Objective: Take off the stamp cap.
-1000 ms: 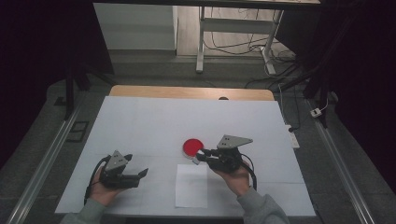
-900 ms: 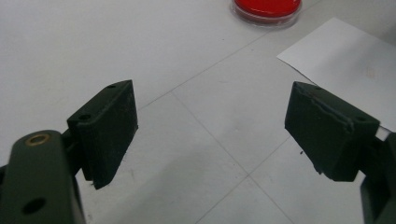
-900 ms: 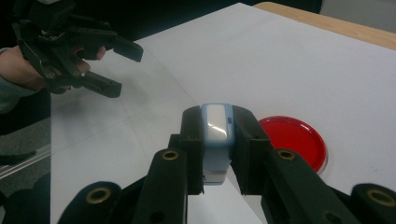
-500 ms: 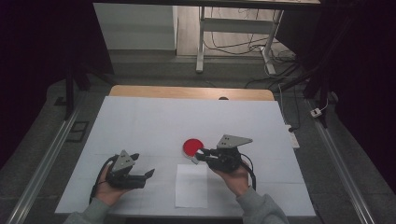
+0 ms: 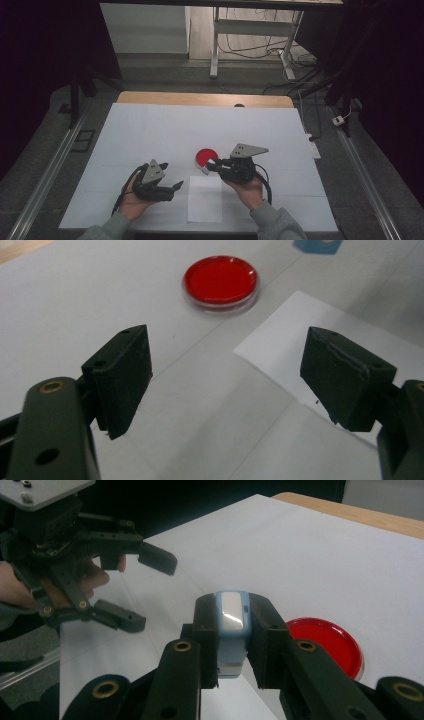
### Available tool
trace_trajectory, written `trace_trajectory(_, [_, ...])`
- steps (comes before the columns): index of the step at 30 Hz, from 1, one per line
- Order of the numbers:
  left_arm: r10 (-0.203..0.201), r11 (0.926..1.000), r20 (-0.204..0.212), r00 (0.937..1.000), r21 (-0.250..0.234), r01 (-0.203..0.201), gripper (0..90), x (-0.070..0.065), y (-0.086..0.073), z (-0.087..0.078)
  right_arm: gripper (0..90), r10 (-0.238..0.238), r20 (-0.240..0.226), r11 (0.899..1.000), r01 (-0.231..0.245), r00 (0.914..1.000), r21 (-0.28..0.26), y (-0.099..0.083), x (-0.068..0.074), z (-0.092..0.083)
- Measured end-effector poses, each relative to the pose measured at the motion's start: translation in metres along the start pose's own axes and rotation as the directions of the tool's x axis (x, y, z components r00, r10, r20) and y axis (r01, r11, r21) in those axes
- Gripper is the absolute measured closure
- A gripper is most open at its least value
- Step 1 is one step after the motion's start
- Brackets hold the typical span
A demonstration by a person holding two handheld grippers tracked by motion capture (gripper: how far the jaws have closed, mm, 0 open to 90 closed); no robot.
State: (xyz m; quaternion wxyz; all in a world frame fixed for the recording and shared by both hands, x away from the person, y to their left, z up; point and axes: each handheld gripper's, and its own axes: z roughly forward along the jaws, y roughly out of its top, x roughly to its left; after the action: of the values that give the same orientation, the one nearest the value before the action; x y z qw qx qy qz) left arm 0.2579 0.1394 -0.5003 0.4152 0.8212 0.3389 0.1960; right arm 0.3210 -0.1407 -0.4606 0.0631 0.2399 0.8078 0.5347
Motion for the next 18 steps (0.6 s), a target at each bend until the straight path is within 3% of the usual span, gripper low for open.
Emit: trace_trajectory(18, [0.038, 0.9991, 0.002, 0.9993, -0.018, -0.038, 26.3, -0.022, 0.022, 0.024, 75.1, 0.026, 0.019, 0.999, -0.025, 0.9995, -0.036, 0.001, 0.004, 0.008])
